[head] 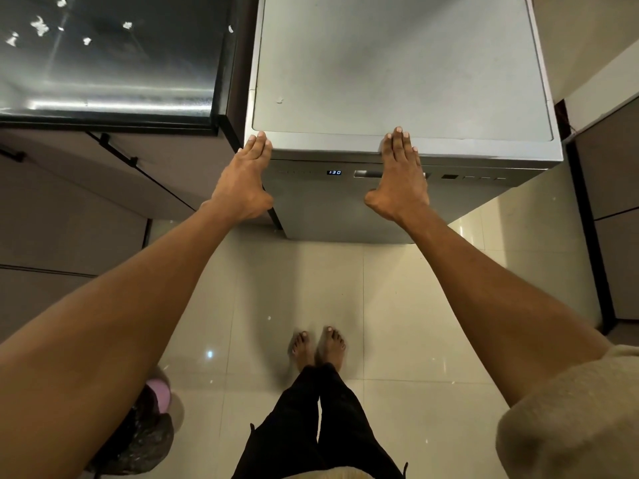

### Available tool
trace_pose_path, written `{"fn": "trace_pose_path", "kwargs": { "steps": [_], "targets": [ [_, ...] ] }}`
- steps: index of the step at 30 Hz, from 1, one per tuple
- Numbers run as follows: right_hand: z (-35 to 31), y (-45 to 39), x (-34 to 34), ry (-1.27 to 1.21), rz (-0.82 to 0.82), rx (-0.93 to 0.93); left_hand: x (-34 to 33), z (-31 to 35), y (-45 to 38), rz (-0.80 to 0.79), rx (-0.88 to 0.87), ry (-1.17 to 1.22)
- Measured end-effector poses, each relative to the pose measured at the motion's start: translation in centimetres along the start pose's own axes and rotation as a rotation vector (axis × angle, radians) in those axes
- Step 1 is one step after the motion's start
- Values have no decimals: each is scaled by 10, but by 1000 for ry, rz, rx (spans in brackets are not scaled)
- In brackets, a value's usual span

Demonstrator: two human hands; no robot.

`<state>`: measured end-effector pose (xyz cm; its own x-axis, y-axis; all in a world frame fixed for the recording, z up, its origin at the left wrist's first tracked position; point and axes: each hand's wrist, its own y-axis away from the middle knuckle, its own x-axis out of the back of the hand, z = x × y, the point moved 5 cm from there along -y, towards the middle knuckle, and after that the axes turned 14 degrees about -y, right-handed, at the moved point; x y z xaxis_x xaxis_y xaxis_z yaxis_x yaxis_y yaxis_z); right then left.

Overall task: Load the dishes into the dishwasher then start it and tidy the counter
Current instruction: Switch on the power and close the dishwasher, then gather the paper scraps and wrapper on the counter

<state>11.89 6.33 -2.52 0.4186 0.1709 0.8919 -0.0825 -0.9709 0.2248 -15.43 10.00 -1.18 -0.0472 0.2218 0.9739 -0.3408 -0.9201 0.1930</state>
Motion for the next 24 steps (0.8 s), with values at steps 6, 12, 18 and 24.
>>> {"fn": "trace_pose_path", "kwargs": {
  "steps": [6,12,18,24],
  "targets": [
    [3,0,-2,-12,6,17,-1,2,0,12,12,3],
    [4,0,-2,-43,24,18,-1,2,-1,19,27,-16],
    [1,0,0,-56,11,13,2,5,-1,-12,52,-11],
    [-7,-1,7,-99,-21,-30,11,12,0,-72,67,-32]
  ]
}}
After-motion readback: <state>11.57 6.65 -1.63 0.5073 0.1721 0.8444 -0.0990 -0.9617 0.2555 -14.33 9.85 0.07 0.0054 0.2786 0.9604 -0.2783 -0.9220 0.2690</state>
